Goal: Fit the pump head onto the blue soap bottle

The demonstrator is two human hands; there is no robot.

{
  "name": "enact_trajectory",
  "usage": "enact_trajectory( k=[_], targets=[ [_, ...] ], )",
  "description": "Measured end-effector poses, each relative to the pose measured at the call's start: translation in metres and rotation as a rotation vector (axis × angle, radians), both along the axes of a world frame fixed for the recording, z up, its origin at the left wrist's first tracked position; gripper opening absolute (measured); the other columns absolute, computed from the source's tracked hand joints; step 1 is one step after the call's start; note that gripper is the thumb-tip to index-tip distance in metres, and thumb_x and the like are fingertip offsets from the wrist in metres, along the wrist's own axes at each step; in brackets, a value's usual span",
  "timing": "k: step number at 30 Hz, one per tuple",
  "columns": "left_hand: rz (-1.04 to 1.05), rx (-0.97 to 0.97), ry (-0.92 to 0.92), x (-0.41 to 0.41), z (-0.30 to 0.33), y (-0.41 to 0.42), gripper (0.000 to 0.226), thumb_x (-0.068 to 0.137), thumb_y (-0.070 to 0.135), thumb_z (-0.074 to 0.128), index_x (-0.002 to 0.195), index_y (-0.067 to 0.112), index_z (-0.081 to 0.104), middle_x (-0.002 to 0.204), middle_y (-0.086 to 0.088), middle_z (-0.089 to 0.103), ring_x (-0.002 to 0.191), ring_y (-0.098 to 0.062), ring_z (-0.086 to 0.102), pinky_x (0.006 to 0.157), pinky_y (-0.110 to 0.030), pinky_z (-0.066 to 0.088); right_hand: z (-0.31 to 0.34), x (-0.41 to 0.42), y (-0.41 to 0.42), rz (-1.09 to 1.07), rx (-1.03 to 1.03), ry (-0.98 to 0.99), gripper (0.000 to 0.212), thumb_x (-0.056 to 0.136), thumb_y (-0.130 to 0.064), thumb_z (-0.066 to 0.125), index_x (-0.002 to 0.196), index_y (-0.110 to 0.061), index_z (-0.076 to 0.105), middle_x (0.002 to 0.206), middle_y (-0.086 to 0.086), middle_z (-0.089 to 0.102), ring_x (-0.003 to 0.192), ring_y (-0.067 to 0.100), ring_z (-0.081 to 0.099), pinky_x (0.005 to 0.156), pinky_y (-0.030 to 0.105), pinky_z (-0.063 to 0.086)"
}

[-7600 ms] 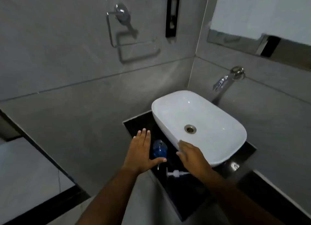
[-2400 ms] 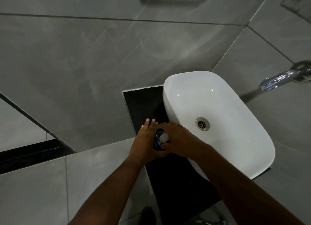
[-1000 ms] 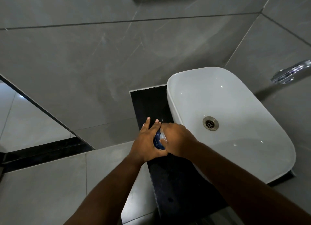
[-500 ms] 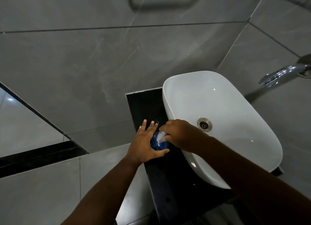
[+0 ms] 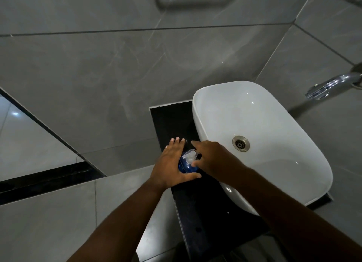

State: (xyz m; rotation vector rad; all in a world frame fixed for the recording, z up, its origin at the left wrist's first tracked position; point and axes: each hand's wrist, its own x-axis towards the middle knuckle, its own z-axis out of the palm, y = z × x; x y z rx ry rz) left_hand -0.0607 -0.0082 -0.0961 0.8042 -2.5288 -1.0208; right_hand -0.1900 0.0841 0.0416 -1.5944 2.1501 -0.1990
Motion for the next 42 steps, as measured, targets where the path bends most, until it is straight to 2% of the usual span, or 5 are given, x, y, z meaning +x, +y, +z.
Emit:
enact_trajectory(
  k=[3, 10, 15, 27, 42],
  targets=[
    [0.066, 0.123, 0.029, 0.009, 0.001, 0.010, 0.122, 0.063, 0.083, 0.065, 0.152, 0.030, 0.000, 0.162, 0.003, 0.008, 0.145, -0.010, 0.008, 0.113, -0.031, 0.017, -0.013, 0.019, 0.015, -0.159, -0.030, -0.090, 0.072, 0.081, -0.024, 0.067, 0.141, -0.010, 0.030, 0.127, 0.013, 0.059, 0.111, 0.025, 0.059, 0.093, 0.036, 0.051],
    [0.153, 0.236, 0.185, 0.014, 0.008, 0.025, 0.070, 0.075, 0.047, 0.063, 0.137, 0.019, 0.047, 0.125, 0.001, 0.064, 0.109, -0.009, 0.060, 0.091, -0.032, 0.053, -0.063, 0.045, 0.018, -0.516, -0.203, -0.277, 0.043, 0.080, -0.023, 0.070, 0.119, -0.012, 0.055, 0.113, 0.009, 0.065, 0.104, 0.024, 0.061, 0.094, 0.037, 0.049],
    [0.118, 0.298, 0.230, 0.011, 0.001, 0.013, 0.070, 0.077, 0.047, 0.067, 0.138, 0.021, 0.046, 0.127, 0.002, 0.063, 0.111, -0.010, 0.061, 0.091, -0.026, 0.052, -0.074, 0.042, 0.006, -0.536, -0.281, -0.226, 0.031, 0.080, -0.027, 0.071, 0.108, -0.018, 0.062, 0.097, -0.003, 0.068, 0.084, 0.008, 0.059, 0.077, 0.019, 0.041],
    [0.204, 0.386, 0.270, -0.011, 0.000, -0.069, 0.063, 0.068, 0.050, 0.073, 0.125, 0.037, 0.049, 0.116, 0.010, 0.065, 0.102, -0.006, 0.063, 0.085, -0.031, 0.057, -0.083, 0.021, -0.081, -0.504, -0.353, -0.250, 0.025, 0.081, -0.030, 0.071, 0.101, -0.018, 0.062, 0.090, -0.005, 0.065, 0.081, 0.010, 0.060, 0.071, 0.016, 0.043],
    [0.218, 0.421, 0.322, -0.038, 0.012, -0.187, 0.060, 0.079, 0.006, 0.079, 0.133, 0.015, 0.053, 0.121, -0.003, 0.067, 0.105, -0.011, 0.065, 0.092, -0.029, 0.053, -0.077, -0.003, -0.202, -0.506, -0.425, -0.260, 0.035, 0.077, -0.024, 0.075, 0.104, -0.005, 0.065, 0.104, 0.013, 0.072, 0.093, 0.027, 0.068, 0.085, 0.037, 0.056]
  ],
)
